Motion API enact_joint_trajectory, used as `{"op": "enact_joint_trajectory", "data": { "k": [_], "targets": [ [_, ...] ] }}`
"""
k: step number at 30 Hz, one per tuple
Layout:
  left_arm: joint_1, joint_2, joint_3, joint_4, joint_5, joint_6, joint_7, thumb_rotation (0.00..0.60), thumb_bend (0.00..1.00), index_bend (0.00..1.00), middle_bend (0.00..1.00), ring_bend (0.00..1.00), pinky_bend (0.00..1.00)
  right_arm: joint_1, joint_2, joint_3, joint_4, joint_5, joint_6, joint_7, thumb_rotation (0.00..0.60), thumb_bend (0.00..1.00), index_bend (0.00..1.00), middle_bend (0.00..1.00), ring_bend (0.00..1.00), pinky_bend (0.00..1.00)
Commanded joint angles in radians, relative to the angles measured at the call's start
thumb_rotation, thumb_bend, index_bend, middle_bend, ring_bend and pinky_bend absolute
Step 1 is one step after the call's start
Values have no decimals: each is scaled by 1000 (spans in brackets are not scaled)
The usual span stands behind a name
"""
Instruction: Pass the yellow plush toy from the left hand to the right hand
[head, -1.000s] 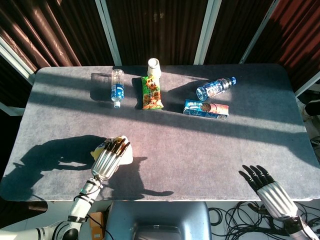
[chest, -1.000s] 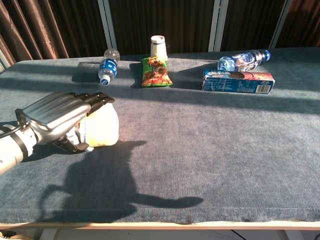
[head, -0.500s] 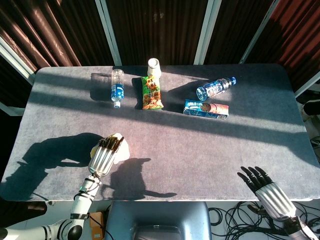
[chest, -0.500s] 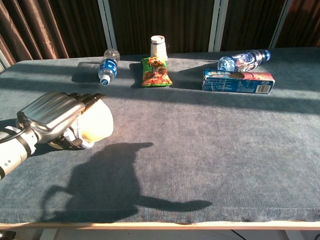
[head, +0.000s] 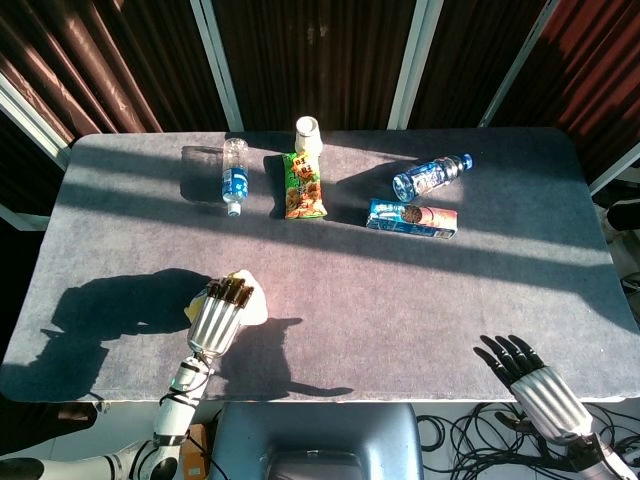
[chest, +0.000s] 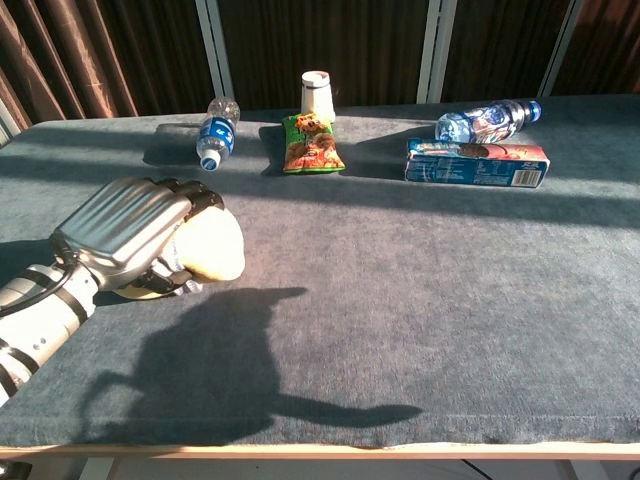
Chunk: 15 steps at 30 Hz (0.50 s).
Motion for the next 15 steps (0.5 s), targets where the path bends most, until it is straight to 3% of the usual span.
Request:
{"op": "enact_joint_trajectory", "data": {
  "k": [1, 8, 15],
  "targets": [
    [-23, -35, 4, -1, 63, 31, -15, 600, 425, 519, 789, 868, 1000, 0, 1, -1, 1, -3, 2, 3, 600, 83, 0, 0, 0, 70],
    [-56, -72, -11, -5, 97, 26, -2, 600, 423, 515, 787, 866, 1000, 0, 3, -5, 3, -10, 6, 8, 600, 83, 0, 0, 0, 69],
    [-191, -226, -76, 109, 170, -31, -68, 600, 422, 470, 751, 825, 1000, 8, 17, -18, 14, -36, 14, 40, 600, 82, 0, 0, 0, 69]
  ]
}}
